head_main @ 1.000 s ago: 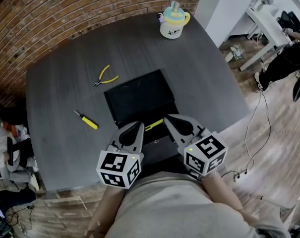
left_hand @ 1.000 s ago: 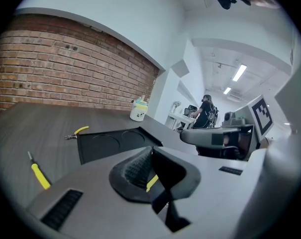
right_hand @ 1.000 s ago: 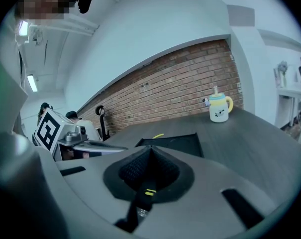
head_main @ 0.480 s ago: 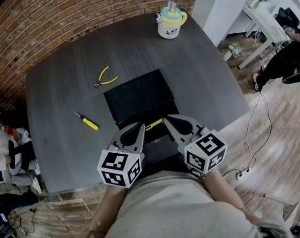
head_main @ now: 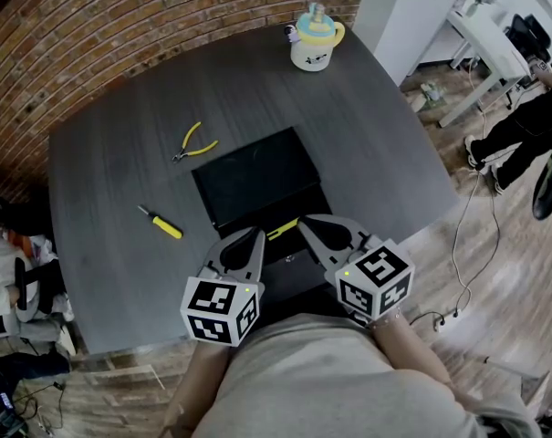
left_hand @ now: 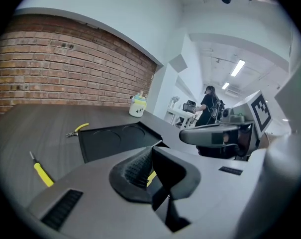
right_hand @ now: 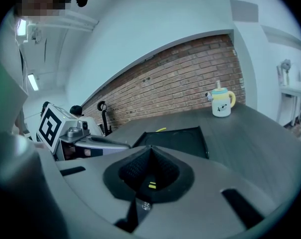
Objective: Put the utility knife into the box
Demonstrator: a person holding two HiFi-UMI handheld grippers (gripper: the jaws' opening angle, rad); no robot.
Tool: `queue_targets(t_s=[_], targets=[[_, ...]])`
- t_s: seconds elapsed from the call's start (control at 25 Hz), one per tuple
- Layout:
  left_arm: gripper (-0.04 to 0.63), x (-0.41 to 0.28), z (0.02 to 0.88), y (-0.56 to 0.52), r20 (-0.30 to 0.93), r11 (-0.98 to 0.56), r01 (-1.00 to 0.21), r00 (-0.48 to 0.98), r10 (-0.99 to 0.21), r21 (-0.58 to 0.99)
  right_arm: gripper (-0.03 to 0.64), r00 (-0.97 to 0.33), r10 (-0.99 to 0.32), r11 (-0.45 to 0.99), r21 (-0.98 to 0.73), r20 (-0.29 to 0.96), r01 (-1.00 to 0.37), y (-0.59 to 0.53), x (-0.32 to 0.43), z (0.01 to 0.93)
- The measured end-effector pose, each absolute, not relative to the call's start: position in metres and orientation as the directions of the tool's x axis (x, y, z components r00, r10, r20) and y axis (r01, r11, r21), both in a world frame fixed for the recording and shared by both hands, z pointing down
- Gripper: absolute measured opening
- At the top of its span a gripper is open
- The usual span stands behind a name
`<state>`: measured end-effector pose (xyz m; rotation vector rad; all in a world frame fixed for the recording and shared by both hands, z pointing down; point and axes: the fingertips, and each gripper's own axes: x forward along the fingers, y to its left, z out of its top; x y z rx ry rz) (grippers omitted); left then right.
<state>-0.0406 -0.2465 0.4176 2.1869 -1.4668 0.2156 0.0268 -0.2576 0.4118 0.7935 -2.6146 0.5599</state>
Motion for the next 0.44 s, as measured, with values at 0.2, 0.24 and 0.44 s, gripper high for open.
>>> queue_targets(t_s=[0.2,0.24,0.44], targets=[[0.025,-0.0439,0.4195,-0.246,0.398,-0.291,-0.904,0.403,-0.824,0.314,0.006,-0.778,-0.45,0.762,-0.266,0.438,-0.591,-0.2578,0.0264,0.4128],[0.025,-0.0434,0.4195,-0.2457,0.398,-0.292,-0.903,0.405,-0.823,0.314,0.006,-0.778,-0.45,0.762,-0.266,0.438,-0.591,-0.2577,0.0263,0.4128],[0.025,-0.0417,0.4184,-0.2448,0.396,-0.294,-0.902,0.408,-0.823,0.317,0.006,-0.778,-0.449,0.762,-0.266,0.44,-0.591,-0.258,0.0261,0.4116]])
